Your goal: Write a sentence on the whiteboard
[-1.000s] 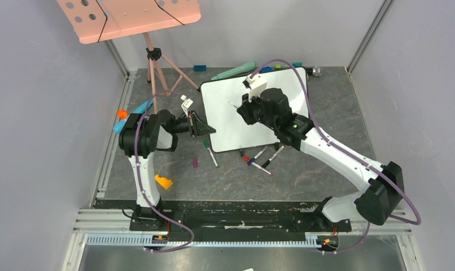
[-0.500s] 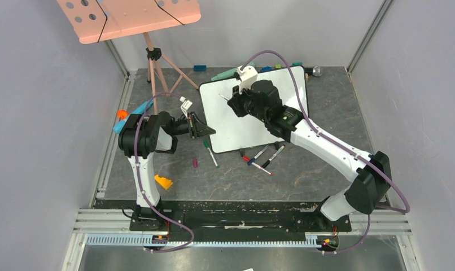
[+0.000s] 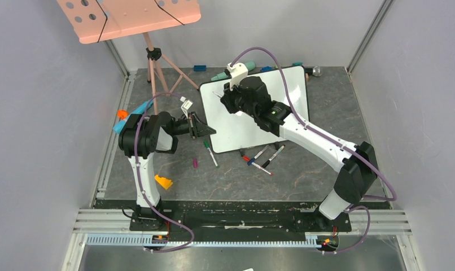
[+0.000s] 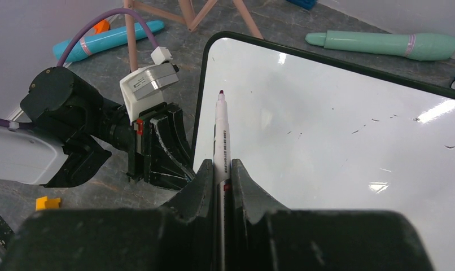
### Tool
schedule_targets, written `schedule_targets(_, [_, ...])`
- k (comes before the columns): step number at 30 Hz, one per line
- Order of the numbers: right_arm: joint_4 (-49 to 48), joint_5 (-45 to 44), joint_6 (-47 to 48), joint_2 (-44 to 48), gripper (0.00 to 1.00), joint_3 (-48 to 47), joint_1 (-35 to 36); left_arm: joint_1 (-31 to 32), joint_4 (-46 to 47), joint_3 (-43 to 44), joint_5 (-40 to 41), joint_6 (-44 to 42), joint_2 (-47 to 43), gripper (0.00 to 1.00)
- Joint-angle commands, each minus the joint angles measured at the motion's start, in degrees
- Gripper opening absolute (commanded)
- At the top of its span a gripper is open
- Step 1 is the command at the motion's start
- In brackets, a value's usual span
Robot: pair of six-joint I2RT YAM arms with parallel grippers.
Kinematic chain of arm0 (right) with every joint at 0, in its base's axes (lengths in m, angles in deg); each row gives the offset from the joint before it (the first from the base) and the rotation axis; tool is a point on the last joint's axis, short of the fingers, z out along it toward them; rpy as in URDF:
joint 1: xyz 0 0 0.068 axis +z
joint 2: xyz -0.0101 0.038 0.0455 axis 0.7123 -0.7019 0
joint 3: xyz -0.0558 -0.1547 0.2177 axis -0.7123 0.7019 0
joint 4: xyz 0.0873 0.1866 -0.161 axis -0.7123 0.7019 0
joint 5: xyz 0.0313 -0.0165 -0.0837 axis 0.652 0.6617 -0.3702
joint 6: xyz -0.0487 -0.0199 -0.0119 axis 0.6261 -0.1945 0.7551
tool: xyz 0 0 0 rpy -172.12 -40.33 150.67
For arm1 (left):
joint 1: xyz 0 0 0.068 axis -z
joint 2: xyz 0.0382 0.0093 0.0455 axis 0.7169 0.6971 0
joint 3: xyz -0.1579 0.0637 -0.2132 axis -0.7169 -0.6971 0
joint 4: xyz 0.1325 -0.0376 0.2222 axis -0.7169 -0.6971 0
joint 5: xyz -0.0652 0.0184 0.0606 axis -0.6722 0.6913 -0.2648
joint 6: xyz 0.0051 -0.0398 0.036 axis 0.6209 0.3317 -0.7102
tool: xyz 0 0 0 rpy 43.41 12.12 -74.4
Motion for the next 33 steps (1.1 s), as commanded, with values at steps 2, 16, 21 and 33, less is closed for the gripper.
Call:
schedule_targets(2, [-1.9, -1.4, -0.3, 1.3, 0.0, -2.0, 0.3, 0.7, 5.2, 0.1, 0.4, -2.2, -2.1, 0.03])
schedule_targets(16, [-0.4, -2.0, 0.4, 3.4, 0.0, -0.4, 0.3, 0.1, 5.2, 0.7, -2.7, -3.3, -3.3, 0.24])
schedule_targets(21, [-0.5, -1.6, 0.2, 3.6, 0.0, 0.0, 0.3, -0.1, 5.2, 0.5, -3.0, -3.0, -3.0, 0.29])
schedule_targets(33, [-1.8, -1.5, -0.4, 4.9, 0.0, 2.9, 0.3, 1.0, 5.3, 2.1, -4.9, -3.7, -0.7, 0.19])
